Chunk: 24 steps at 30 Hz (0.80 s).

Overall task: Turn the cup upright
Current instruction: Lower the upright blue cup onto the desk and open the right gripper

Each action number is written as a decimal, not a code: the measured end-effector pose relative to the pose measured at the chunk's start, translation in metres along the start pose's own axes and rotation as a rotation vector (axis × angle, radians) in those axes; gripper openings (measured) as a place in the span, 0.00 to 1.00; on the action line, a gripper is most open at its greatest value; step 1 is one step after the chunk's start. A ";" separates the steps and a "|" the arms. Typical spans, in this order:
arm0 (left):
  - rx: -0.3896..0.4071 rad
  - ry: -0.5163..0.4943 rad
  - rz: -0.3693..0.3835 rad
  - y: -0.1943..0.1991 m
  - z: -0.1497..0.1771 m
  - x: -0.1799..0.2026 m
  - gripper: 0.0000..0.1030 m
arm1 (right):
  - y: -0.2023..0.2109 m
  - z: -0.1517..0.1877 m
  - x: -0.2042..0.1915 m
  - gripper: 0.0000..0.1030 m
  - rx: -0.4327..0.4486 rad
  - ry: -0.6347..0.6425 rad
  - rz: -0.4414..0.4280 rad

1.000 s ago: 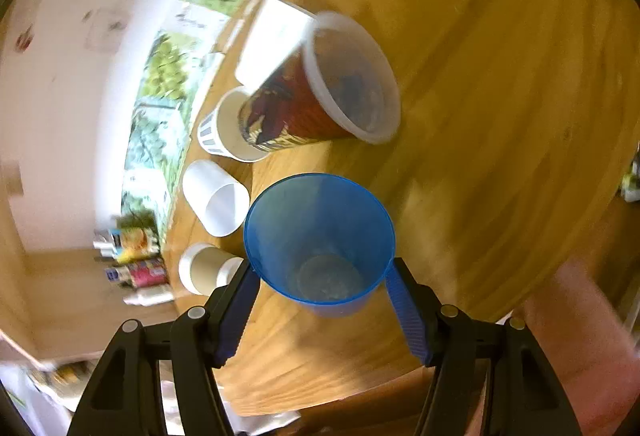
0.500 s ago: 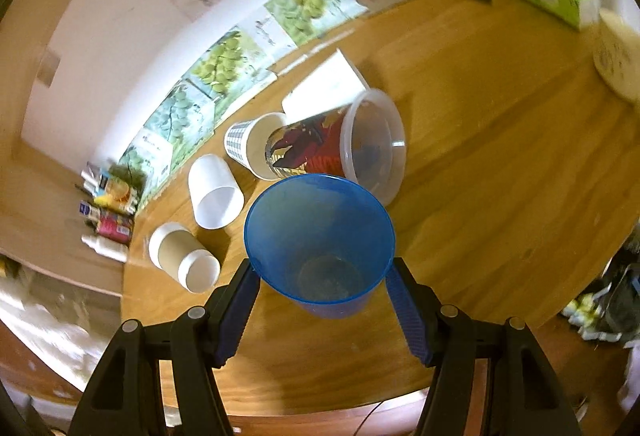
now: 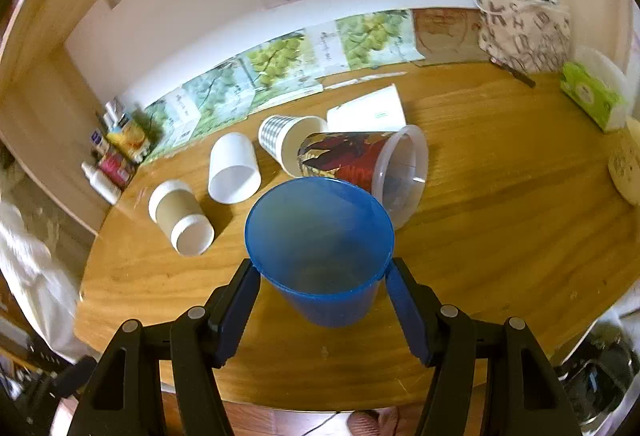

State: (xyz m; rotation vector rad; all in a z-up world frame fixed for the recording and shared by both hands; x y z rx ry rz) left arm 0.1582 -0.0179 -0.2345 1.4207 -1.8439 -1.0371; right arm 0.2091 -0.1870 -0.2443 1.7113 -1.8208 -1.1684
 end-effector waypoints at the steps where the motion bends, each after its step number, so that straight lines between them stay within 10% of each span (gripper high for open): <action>1: 0.001 0.000 -0.003 0.001 0.001 0.000 0.77 | 0.000 0.001 -0.001 0.64 -0.001 0.008 0.000; 24: 0.018 -0.062 -0.052 0.013 0.004 0.018 0.77 | -0.003 0.006 0.003 0.71 0.021 0.050 -0.065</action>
Point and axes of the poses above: each gripper's, at about its wrist camera, not at the fingertips, and y roughly against the way its jaws point, x to its right, z to its underside, the point moved 10 cm from there along -y, roughly the way its jaws point, and after that the axes turned 1 degree about -z, right-handed, at the moved point
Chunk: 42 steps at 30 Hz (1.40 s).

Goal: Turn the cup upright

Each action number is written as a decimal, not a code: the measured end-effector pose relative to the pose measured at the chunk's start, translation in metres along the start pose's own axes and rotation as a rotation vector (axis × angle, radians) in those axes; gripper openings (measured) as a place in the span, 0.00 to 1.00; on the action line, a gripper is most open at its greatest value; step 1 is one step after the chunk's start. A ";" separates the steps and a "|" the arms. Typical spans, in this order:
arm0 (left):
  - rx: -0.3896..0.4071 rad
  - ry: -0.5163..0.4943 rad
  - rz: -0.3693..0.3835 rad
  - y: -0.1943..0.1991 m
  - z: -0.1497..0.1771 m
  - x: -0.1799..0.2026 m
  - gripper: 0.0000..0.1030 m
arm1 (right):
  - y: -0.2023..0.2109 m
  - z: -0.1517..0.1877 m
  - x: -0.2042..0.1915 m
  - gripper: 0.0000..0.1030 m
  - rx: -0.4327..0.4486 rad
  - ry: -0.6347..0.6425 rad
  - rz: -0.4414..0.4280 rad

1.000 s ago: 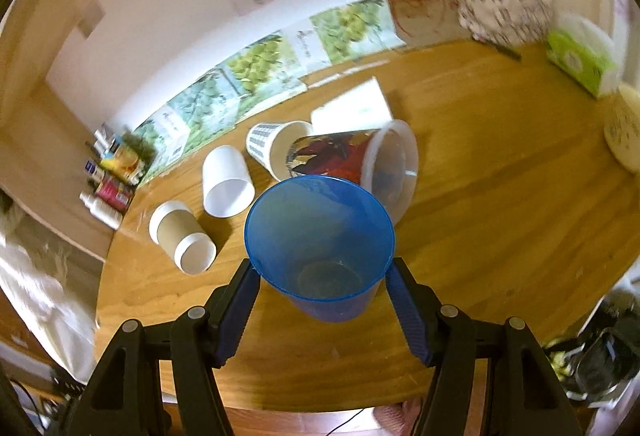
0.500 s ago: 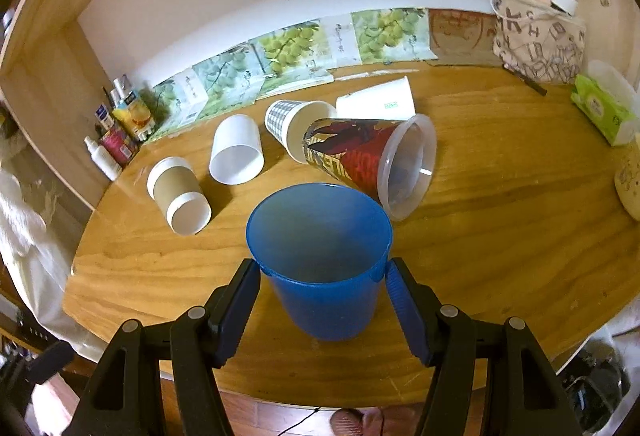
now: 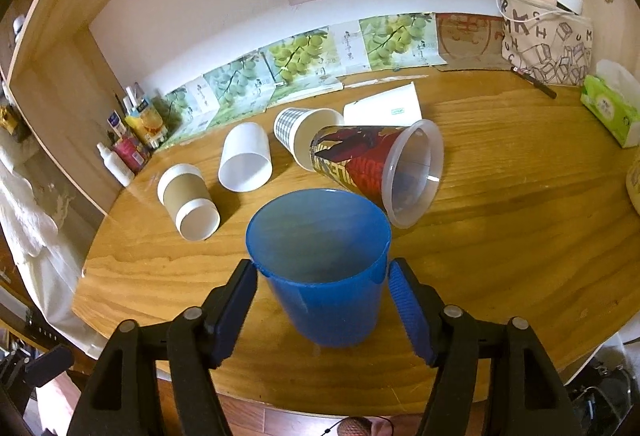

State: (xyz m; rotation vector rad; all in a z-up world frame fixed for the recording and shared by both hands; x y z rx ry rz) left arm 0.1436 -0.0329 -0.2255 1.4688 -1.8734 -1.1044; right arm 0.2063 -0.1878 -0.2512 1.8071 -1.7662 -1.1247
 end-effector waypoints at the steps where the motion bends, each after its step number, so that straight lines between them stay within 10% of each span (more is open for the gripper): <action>1: 0.001 -0.007 -0.002 0.000 -0.001 0.001 0.77 | 0.001 -0.001 0.001 0.72 0.008 -0.008 -0.003; 24: 0.019 0.071 -0.090 0.009 -0.045 -0.001 0.77 | 0.029 -0.023 0.007 0.82 0.015 0.033 -0.060; 42: 0.292 0.260 -0.105 0.101 -0.100 -0.003 0.92 | 0.173 -0.062 0.006 1.00 0.151 0.119 -0.004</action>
Point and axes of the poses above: each gripper's, at about its wrist camera, not at the fingertips, and y roughly against the way its jaws point, x to its right, z to its underside, the point moved 10 cm from there along -y, roughly the way its jaws point, and after that the axes turned 1 degree about -z, right-handed, at the moved point
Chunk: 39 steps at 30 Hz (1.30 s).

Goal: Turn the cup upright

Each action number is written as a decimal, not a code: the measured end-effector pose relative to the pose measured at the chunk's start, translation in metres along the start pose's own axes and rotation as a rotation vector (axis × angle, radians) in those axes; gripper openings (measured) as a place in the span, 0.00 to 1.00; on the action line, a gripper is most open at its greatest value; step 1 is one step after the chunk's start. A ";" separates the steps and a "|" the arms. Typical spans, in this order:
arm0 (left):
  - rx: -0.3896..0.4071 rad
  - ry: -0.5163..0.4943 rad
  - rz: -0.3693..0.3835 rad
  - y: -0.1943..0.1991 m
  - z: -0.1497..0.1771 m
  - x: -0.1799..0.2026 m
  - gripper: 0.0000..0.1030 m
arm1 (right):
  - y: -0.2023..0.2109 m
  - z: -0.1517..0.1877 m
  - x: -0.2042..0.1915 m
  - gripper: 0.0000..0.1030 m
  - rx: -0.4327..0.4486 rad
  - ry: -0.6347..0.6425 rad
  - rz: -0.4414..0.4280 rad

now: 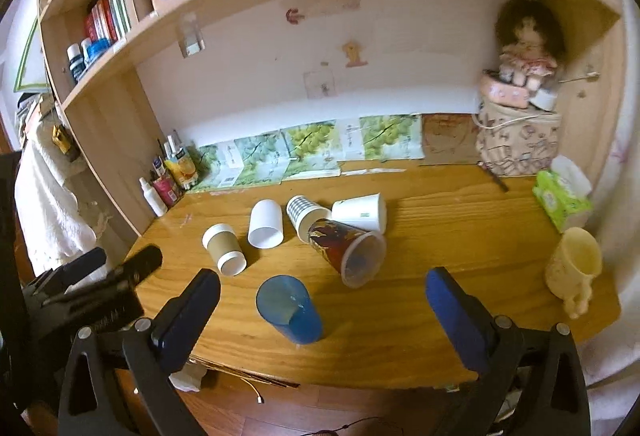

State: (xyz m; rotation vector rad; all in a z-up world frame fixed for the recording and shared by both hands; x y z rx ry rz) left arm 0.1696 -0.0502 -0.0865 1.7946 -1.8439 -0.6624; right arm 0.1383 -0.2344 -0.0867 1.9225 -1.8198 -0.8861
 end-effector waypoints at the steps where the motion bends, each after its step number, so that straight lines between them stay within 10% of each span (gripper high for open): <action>1: 0.017 0.006 -0.011 0.005 -0.002 -0.001 0.97 | 0.006 0.000 0.001 1.00 0.009 -0.007 0.011; 21: 0.291 -0.013 -0.078 0.074 -0.015 0.005 1.00 | 0.074 -0.004 0.000 1.00 0.239 0.041 0.087; 39: 0.268 -0.012 -0.070 0.073 -0.006 0.002 1.00 | 0.077 -0.003 -0.010 1.00 0.253 0.065 0.060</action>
Point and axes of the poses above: each gripper's, at about its wrist camera, not at the fingertips, and y roughly against the way its jaws point, x to its right, z to its underside, the point moved 10 cm from there along -y, roughly the way its jaws point, and after that the axes turned 1 degree about -z, right-handed, at the moved point
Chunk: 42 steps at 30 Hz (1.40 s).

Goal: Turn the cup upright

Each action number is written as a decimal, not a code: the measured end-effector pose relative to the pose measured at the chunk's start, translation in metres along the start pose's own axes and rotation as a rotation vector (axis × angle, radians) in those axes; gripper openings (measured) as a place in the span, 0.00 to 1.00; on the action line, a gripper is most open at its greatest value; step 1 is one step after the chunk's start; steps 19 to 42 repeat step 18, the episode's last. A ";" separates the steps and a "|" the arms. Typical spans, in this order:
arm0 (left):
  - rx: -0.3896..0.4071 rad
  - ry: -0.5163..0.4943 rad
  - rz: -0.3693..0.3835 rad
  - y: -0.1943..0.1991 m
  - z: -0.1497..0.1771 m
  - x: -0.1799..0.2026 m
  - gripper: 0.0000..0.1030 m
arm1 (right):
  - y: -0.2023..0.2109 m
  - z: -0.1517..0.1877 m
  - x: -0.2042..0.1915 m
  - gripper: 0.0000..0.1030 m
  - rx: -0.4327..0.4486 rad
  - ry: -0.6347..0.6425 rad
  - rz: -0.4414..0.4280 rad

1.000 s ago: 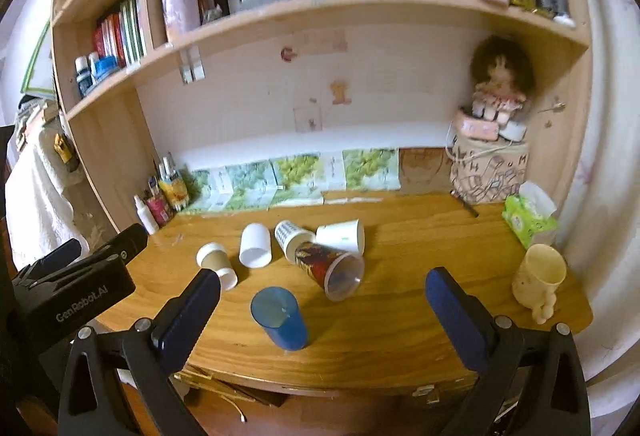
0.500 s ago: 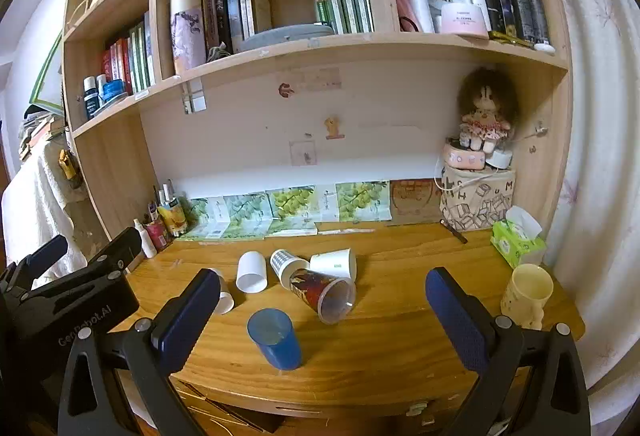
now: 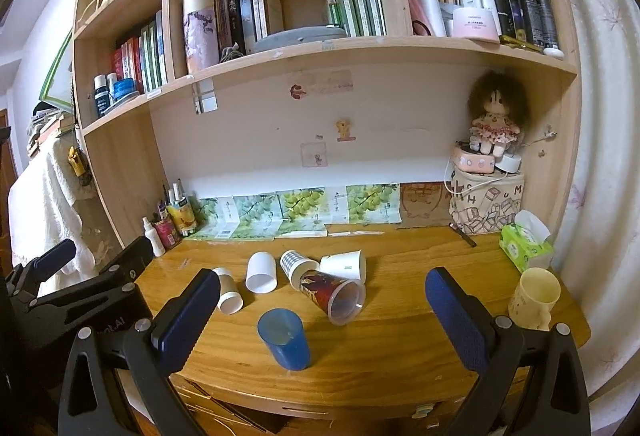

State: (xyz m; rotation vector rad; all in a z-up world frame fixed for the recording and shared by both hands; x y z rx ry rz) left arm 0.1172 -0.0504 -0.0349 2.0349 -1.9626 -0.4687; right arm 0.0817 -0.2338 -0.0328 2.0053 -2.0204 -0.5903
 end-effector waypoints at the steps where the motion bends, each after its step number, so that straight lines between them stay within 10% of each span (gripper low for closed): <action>1: -0.002 0.001 0.006 0.000 0.001 0.000 1.00 | 0.000 0.000 0.000 1.00 -0.003 0.000 0.003; 42: -0.028 0.008 0.034 -0.002 0.007 -0.006 1.00 | -0.004 0.010 -0.006 1.00 -0.049 -0.006 0.024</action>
Point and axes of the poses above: each gripper's, at about its wrist camera, not at the fingertips, and y roughly against the way its jaws point, x to its right, z to its underside, the point moved 10 cm from there along -y, roughly the way its jaws point, and after that the axes turned 1 degree about -z, right-handed, at the moved point
